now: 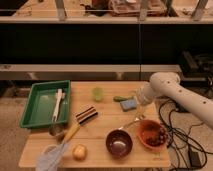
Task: Place grapes in metal cup
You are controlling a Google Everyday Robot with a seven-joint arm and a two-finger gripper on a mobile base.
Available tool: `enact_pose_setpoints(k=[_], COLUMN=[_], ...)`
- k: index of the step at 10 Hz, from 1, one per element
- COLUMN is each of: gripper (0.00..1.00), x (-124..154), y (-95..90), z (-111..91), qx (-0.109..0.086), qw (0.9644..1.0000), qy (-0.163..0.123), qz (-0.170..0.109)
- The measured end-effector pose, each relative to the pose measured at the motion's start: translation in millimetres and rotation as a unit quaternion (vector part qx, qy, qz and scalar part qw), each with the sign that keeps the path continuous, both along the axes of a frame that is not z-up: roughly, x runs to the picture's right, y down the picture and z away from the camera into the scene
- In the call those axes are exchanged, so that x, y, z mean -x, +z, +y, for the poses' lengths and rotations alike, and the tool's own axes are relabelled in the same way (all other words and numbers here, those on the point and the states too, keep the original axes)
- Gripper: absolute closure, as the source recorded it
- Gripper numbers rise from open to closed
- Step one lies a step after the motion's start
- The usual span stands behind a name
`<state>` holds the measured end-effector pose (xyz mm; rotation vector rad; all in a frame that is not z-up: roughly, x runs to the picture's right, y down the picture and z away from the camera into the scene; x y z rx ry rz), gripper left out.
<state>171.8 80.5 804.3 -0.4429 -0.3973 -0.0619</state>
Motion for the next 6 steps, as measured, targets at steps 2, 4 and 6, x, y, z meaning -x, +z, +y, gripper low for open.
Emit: enact_pose_setpoints(k=[2,4,6], gripper=[0.2,0.2,0.2], x=[2.6,3.2,-8.3], y=[-2.4,-14.2,-39.0], z=[5.2,13.4,23.8], qx=[0.014,0.021,0.0], qw=[0.9993,0.988,0.9613], qy=[-0.033,-0.131,-0.231], qz=[-0.014,-0.078,-0.15])
